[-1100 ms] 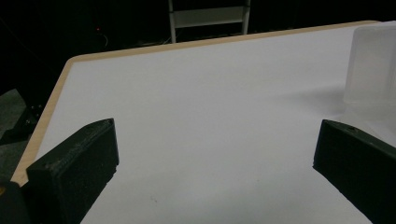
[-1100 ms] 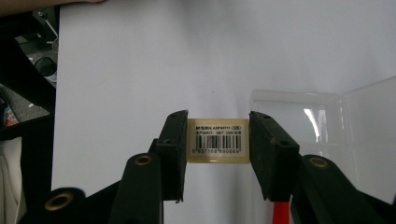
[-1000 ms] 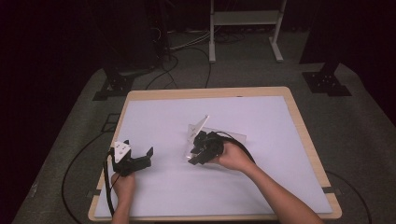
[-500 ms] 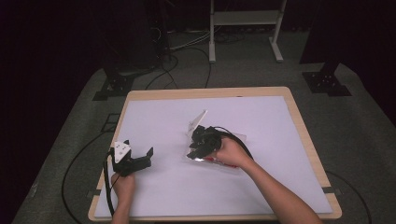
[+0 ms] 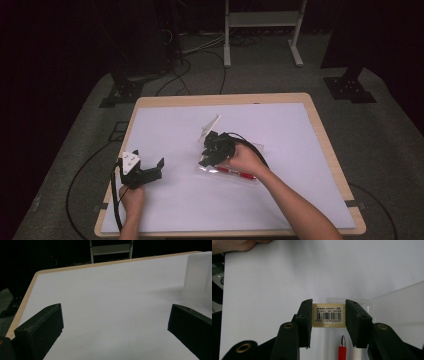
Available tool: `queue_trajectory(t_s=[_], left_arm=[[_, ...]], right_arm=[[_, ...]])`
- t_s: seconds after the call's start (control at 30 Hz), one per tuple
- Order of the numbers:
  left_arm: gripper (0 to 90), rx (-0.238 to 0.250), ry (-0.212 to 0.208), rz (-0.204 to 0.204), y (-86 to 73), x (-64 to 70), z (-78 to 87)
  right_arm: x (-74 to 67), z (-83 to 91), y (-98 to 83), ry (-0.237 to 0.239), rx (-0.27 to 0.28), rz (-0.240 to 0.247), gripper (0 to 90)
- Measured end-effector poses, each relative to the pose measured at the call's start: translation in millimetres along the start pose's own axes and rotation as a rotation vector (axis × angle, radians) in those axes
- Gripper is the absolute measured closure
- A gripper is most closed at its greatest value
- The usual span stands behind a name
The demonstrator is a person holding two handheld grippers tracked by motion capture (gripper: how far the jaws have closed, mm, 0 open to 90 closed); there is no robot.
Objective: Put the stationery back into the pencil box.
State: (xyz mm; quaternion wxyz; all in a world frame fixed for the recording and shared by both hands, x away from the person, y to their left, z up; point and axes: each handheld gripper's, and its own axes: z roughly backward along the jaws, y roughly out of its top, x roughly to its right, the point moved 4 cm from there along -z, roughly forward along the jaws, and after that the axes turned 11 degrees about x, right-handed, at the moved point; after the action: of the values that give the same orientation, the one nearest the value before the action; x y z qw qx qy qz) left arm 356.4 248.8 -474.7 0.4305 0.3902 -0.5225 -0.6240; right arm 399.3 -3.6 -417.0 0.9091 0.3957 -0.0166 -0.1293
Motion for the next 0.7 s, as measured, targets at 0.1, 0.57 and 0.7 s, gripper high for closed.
queue_trajectory(t_s=[0.1,0.57,0.7], left_arm=[[0.0,-0.002,-0.001,-0.003,0.0,-0.1,0.2],[0.0,-0.002,-0.002,-0.002,0.0,-0.2,0.3],[0.0,-0.001,-0.002,-0.002,0.0,-0.2,0.3]], right_arm=[[2.4,-2.5,-0.8,-0.003,-0.003,-0.004,58.1],[14.8,-13.8,-1.2,-0.007,-0.01,-0.021,58.1],[17.4,-17.3,-2.0,-0.008,-0.019,-0.028,58.1]])
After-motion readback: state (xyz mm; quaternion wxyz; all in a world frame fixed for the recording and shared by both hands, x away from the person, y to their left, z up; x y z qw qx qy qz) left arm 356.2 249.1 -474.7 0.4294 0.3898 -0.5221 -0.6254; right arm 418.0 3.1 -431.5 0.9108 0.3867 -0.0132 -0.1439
